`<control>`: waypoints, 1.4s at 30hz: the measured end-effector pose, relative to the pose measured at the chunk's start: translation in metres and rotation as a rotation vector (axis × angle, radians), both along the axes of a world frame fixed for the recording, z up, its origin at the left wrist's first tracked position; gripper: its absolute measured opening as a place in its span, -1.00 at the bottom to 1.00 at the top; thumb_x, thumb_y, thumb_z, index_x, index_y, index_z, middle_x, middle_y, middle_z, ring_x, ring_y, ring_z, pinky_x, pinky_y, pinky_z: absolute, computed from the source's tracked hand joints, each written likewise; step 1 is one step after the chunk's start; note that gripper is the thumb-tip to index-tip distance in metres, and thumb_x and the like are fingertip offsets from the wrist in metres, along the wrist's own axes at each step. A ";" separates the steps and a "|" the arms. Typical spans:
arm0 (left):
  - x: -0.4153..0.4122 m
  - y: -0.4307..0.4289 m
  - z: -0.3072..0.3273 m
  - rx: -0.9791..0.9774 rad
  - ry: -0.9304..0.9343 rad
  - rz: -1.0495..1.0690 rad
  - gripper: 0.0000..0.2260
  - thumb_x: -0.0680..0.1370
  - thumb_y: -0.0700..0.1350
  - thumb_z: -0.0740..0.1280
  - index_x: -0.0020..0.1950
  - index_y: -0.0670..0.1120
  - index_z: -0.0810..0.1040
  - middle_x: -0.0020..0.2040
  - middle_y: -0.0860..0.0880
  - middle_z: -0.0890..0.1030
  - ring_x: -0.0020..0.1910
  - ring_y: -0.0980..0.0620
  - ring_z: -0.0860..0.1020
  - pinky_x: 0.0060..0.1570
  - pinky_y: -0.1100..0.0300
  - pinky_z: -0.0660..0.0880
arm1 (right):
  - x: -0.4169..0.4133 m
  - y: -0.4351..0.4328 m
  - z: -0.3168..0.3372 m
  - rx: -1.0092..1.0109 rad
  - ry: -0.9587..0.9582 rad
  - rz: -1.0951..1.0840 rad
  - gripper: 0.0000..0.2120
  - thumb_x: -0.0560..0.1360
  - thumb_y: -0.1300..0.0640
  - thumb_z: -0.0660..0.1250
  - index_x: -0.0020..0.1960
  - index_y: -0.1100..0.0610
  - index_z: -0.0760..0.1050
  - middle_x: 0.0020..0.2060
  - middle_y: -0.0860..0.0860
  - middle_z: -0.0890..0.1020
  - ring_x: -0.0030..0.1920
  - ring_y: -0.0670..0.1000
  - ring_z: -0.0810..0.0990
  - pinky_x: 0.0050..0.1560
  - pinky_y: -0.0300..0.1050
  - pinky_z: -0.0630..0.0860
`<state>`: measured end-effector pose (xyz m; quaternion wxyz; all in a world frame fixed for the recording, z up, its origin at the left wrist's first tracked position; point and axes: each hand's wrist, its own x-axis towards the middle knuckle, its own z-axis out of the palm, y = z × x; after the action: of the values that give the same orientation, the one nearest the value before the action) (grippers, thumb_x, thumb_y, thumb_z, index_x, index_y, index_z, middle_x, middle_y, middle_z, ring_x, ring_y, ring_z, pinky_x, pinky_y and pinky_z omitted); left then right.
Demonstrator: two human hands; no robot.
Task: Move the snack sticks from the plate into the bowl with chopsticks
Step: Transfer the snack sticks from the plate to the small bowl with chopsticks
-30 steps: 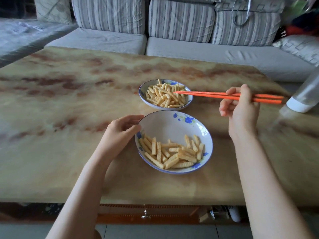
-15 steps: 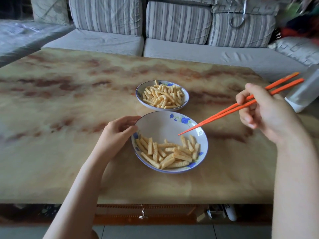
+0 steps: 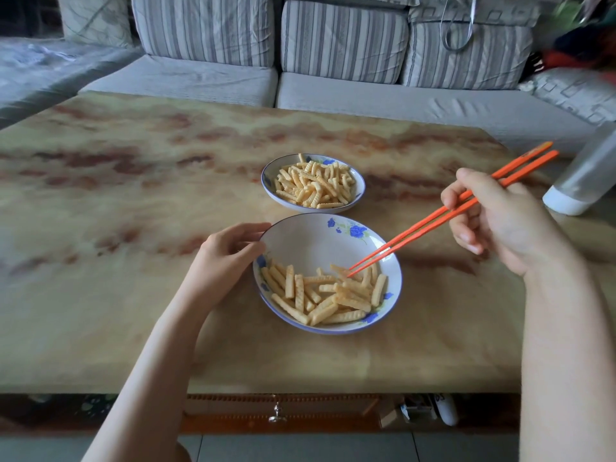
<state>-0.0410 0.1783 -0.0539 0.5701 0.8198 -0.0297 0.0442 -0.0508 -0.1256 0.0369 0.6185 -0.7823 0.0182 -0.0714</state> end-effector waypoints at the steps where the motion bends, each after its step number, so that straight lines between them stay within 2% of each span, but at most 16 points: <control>1: 0.000 0.000 0.000 -0.005 0.003 -0.001 -0.74 0.41 -0.11 0.37 -0.01 0.23 0.62 -0.11 0.19 0.67 -0.16 0.28 0.61 0.04 0.23 0.56 | 0.001 0.001 -0.001 0.011 -0.010 -0.010 -0.62 0.64 0.04 0.07 -0.29 0.18 0.40 -0.68 0.05 0.35 -0.68 0.01 0.25 -0.63 -0.30 0.15; 6: 0.000 0.000 0.000 -0.006 0.024 -0.009 -0.71 0.34 -0.04 0.30 -0.03 0.26 0.61 -0.18 0.32 0.65 -0.16 0.30 0.61 0.01 0.24 0.55 | 0.007 0.006 -0.005 0.119 -0.076 -0.113 -0.61 0.64 0.06 0.08 -0.33 0.15 0.40 -0.65 0.03 0.39 -0.65 0.01 0.29 -0.60 -0.28 0.18; 10: 0.001 0.000 -0.001 -0.005 0.019 -0.006 -0.71 0.33 -0.04 0.30 -0.03 0.27 0.61 -0.19 0.34 0.64 -0.18 0.33 0.60 -0.04 0.29 0.52 | 0.014 0.015 -0.008 0.265 -0.176 -0.202 -0.61 0.64 0.10 0.06 -0.33 0.14 0.38 -0.65 -0.01 0.41 -0.66 -0.01 0.30 -0.58 -0.28 0.18; 16: 0.002 0.000 -0.001 -0.019 0.008 0.001 -0.73 0.36 -0.06 0.33 -0.02 0.24 0.62 -0.13 0.20 0.67 -0.17 0.29 0.61 0.02 0.24 0.54 | 0.028 0.035 -0.021 0.429 -0.283 -0.401 -0.63 0.63 0.12 0.04 -0.32 0.13 0.37 -0.64 -0.06 0.45 -0.64 -0.04 0.36 -0.56 -0.22 0.23; 19: 0.002 0.000 -0.002 -0.004 -0.006 0.001 -0.72 0.47 -0.18 0.37 -0.01 0.21 0.62 -0.11 0.18 0.67 -0.18 0.31 0.59 0.01 0.26 0.52 | 0.037 0.045 -0.029 0.428 -0.301 -0.453 -0.62 0.64 0.10 0.03 -0.32 0.14 0.36 -0.67 -0.03 0.42 -0.65 -0.03 0.37 -0.57 -0.27 0.26; 23: 0.003 0.001 -0.002 -0.018 0.014 -0.004 -0.72 0.34 -0.05 0.32 -0.02 0.24 0.62 -0.14 0.20 0.68 -0.14 0.26 0.61 0.01 0.27 0.53 | 0.048 0.056 -0.039 0.458 -0.324 -0.449 -0.61 0.65 0.10 0.02 -0.31 0.15 0.36 -0.67 -0.01 0.43 -0.65 -0.02 0.39 -0.57 -0.26 0.28; 27: 0.005 0.002 -0.005 -0.002 0.006 0.000 -0.73 0.42 -0.13 0.37 -0.01 0.23 0.63 -0.16 0.24 0.67 -0.14 0.25 0.61 0.02 0.25 0.54 | 0.056 0.064 -0.047 0.420 -0.319 -0.416 -0.58 0.66 0.06 0.01 -0.30 0.15 0.38 -0.65 0.01 0.48 -0.63 0.01 0.40 -0.51 -0.18 0.29; 32: 0.006 0.002 -0.005 0.010 0.001 -0.004 -0.71 0.46 -0.18 0.37 -0.02 0.24 0.62 -0.20 0.31 0.65 -0.18 0.30 0.59 -0.02 0.28 0.51 | 0.057 0.064 -0.050 0.355 -0.329 -0.387 -0.58 0.66 0.04 0.02 -0.29 0.15 0.41 -0.61 0.04 0.52 -0.60 0.05 0.42 -0.51 -0.21 0.32; 36: 0.005 0.001 -0.003 -0.002 0.017 -0.010 -0.72 0.34 -0.04 0.31 -0.03 0.26 0.61 -0.19 0.32 0.64 -0.18 0.31 0.59 -0.04 0.32 0.50 | 0.052 0.056 -0.045 0.360 -0.338 -0.388 -0.59 0.66 0.04 0.02 -0.28 0.14 0.41 -0.62 0.02 0.51 -0.60 0.02 0.43 -0.49 -0.17 0.34; 42: 0.003 0.000 -0.002 0.003 0.020 -0.004 -0.72 0.32 -0.03 0.31 -0.04 0.27 0.61 -0.18 0.27 0.66 -0.15 0.28 0.60 0.02 0.24 0.53 | 0.040 0.031 -0.032 0.348 -0.341 -0.356 -0.61 0.65 0.08 0.03 -0.29 0.15 0.40 -0.66 0.00 0.44 -0.63 -0.01 0.38 -0.56 -0.24 0.27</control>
<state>-0.0376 0.1787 -0.0558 0.5691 0.8211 -0.0255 0.0347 -0.0111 -0.0947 0.0051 0.7152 -0.6258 0.0628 -0.3048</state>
